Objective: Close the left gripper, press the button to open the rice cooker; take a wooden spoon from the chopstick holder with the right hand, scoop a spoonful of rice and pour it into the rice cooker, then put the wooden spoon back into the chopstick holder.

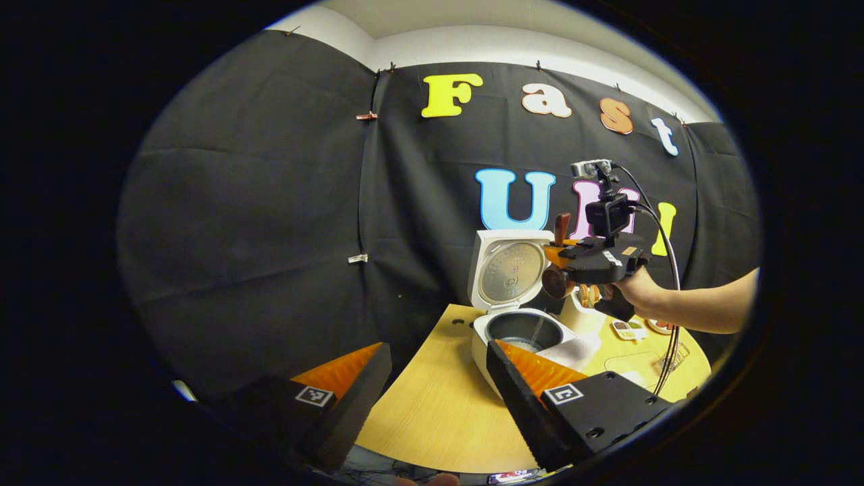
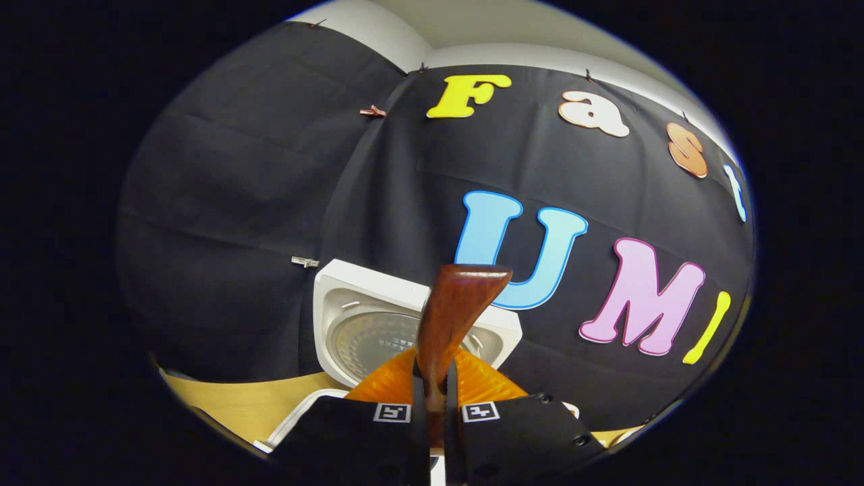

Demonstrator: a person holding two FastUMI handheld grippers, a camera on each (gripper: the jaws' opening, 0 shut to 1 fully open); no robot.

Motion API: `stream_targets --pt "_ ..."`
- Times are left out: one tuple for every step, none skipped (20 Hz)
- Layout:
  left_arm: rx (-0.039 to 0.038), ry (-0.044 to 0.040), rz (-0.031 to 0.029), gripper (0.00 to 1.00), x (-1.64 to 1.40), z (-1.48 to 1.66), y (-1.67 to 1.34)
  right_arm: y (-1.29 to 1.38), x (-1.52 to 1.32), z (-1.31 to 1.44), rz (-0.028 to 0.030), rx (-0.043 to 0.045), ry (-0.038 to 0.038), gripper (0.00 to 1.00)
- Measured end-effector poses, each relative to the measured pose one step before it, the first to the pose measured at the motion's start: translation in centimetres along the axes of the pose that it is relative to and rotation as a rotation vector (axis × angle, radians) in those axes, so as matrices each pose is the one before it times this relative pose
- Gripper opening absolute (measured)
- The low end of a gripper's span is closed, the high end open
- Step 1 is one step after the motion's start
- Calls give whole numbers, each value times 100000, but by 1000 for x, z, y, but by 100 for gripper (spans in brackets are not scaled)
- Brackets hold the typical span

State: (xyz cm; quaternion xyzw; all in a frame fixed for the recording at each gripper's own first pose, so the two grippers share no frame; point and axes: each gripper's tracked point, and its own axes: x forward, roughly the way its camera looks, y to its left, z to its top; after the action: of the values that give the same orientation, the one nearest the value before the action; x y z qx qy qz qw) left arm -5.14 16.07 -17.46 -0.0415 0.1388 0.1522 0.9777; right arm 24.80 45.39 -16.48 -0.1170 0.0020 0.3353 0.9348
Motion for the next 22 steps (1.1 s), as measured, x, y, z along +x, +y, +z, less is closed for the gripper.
stream_targets --pt "-236 -236 80 98 -94 133 10 279 82 240 972 -2503 -707 12" --pt "-216 -317 86 98 -185 -44 93 250 -48 283 746 -3036 -653 12" --pt "-186 -422 160 98 -121 81 40 308 -69 276 801 -3068 -281 13" --pt "-129 -265 188 98 5 110 39 321 2 49 719 -2329 -166 12" --pt "-47 -19 256 98 38 49 22 343 -22 -82 465 -1306 81 12" --pt "11 -75 315 97 -14 -15 44 155 -63 -83 430 -805 254 12" --pt "-178 183 44 98 -36 -11 -11 259 -26 -150 446 -604 484 12" --pt "-343 278 -29 98 -94 -42 -32 273 -10 -146 558 -613 573 12" --pt "-370 167 -35 98 -63 -7 -16 197 -50 -88 432 -474 518 13" --pt "-317 200 184 98 -132 -57 58 195 -72 -39 237 -211 381 12" --pt "-292 -9 295 98 -134 28 43 74 -58 -28 -46 317 25 13" --pt "-148 174 100 98 -74 -135 15 23 -106 -102 -121 751 188 13" --pt "74 84 186 98 -65 20 -51 -152 -20 13 -487 1172 442 13" --pt "252 -81 36 98 -111 -98 40 -239 -132 -91 -482 1600 660 12" --pt "440 -60 -9 98 -7 32 -21 -221 -124 -363 -663 2211 581 13" --pt "616 45 -78 98 68 -92 3 -318 -255 -172 -617 2697 556 13" --pt "647 -98 -161 98 43 -24 -69 -381 -366 -91 -492 2528 408 13" --pt "398 -120 -137 98 -93 -2 -105 -455 -495 7 -589 1369 264 9" --pt "88 -54 -338 98 -157 92 -223 -492 -603 179 -784 235 -125 13" --pt "-6 -390 -263 98 -518 -56 -237 -641 -683 254 -846 -38 -570 13" --pt "-54 -282 -411 98 -389 34 -259 -628 -789 352 -687 661 -964 13" --pt "34 -220 -416 98 -192 9 -313 -602 -823 327 -509 1785 -868 13"
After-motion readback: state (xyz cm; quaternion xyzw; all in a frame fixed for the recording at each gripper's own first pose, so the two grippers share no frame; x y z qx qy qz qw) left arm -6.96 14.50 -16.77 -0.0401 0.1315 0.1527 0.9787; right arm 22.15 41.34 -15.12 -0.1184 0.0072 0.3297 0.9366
